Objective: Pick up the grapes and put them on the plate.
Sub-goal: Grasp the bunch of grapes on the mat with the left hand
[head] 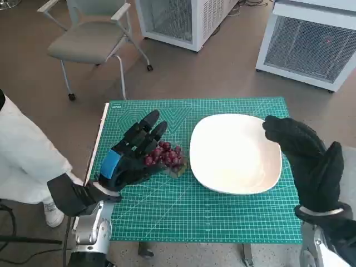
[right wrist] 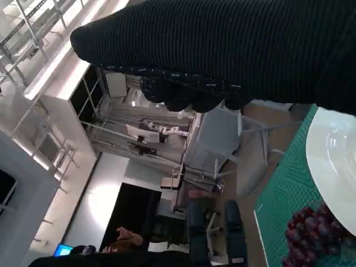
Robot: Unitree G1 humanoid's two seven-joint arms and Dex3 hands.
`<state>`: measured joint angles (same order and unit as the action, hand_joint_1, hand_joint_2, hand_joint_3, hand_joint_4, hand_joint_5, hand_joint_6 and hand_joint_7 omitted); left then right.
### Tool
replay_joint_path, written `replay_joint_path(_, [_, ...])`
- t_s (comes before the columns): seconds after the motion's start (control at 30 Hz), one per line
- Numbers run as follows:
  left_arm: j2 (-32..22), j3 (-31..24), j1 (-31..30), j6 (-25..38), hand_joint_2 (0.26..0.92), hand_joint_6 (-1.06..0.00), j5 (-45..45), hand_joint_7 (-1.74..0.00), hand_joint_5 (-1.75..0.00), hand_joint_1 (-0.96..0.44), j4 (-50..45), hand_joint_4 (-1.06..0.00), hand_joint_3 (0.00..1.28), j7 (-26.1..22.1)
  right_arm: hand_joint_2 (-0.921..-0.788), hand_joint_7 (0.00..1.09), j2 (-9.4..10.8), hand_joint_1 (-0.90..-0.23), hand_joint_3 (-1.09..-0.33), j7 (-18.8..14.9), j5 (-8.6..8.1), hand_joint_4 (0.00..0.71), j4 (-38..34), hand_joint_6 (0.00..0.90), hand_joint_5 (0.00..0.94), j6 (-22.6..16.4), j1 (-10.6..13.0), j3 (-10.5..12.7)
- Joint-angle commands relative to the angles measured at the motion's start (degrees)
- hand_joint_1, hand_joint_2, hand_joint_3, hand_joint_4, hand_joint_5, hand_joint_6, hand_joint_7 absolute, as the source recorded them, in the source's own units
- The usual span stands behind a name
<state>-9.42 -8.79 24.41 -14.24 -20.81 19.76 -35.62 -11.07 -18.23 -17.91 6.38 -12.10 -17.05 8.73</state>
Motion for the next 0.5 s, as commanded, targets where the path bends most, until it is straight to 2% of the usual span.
replay_joint_path(0.03, [-0.6,-0.1,-0.6,0.5,0.921,-0.31,-0.4,-0.01,-0.01,-0.33,-1.0,-0.26,0.02,-0.2,-0.921,0.91,0.1,-0.539,-0.596,0.0,-0.03,0.292,-0.1,0.137,0.394,0.6,1.0,-0.1])
replay_joint_path(0.5, [-0.4,-0.1,-0.9,1.1,0.921,-0.32,-0.5,-0.01,-0.01,-0.33,-1.4,-0.26,0.03,0.0,-0.921,0.91,0.1,-0.538,-0.597,0.1,-0.13,0.289,0.2,0.134,0.397,1.0,1.1,0.0])
